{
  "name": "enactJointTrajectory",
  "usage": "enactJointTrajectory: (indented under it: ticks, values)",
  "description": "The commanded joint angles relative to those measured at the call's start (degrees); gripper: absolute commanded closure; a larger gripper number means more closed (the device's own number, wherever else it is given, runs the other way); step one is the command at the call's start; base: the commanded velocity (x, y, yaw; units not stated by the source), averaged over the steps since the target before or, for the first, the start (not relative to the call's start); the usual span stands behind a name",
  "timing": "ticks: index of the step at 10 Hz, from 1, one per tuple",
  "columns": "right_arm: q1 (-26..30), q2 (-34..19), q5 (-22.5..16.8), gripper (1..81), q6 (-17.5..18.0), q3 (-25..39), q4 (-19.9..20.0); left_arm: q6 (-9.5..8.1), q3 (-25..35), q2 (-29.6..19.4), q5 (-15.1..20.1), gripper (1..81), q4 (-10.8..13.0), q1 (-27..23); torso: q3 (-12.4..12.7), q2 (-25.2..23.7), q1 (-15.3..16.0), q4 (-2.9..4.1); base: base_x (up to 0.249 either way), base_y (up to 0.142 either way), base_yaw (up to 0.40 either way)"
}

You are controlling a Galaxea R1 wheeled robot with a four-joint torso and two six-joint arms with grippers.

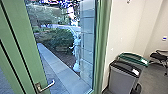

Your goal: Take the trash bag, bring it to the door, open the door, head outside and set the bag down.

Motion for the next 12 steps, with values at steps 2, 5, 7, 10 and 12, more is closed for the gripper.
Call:
enactJointTrajectory:
  ticks: [2,5,7,10,12]
  values:
    - [1.71,0.34,-3.42,1.0,-0.11,0.19,0.00,0.42,-0.06,-0.24,3.77,81.1,0.39,-2.81,0.00,0.00,0.00,0.00,0.075,0.000,0.000]
    - [1.71,0.52,-3.33,1.0,-0.11,0.01,0.00,0.42,-0.06,-0.15,3.68,81.1,0.39,-2.81,0.00,0.04,0.04,0.00,0.000,0.000,0.000]
    - [1.71,0.52,-3.42,1.0,-0.11,0.01,0.00,0.42,-0.06,-0.15,3.77,81.1,0.39,-2.81,0.00,0.02,0.00,0.00,0.000,0.000,0.000]
    - [1.79,0.52,-3.42,1.0,-0.11,-0.08,0.00,0.42,-0.06,-0.06,3.77,81.1,0.48,-2.81,0.00,0.02,0.00,0.00,0.000,0.000,0.000]
    - [1.79,0.43,-3.42,1.0,-0.11,-0.08,0.00,0.51,-0.06,0.02,3.77,81.1,1.08,-2.73,0.00,0.02,0.00,0.00,0.000,0.000,0.000]
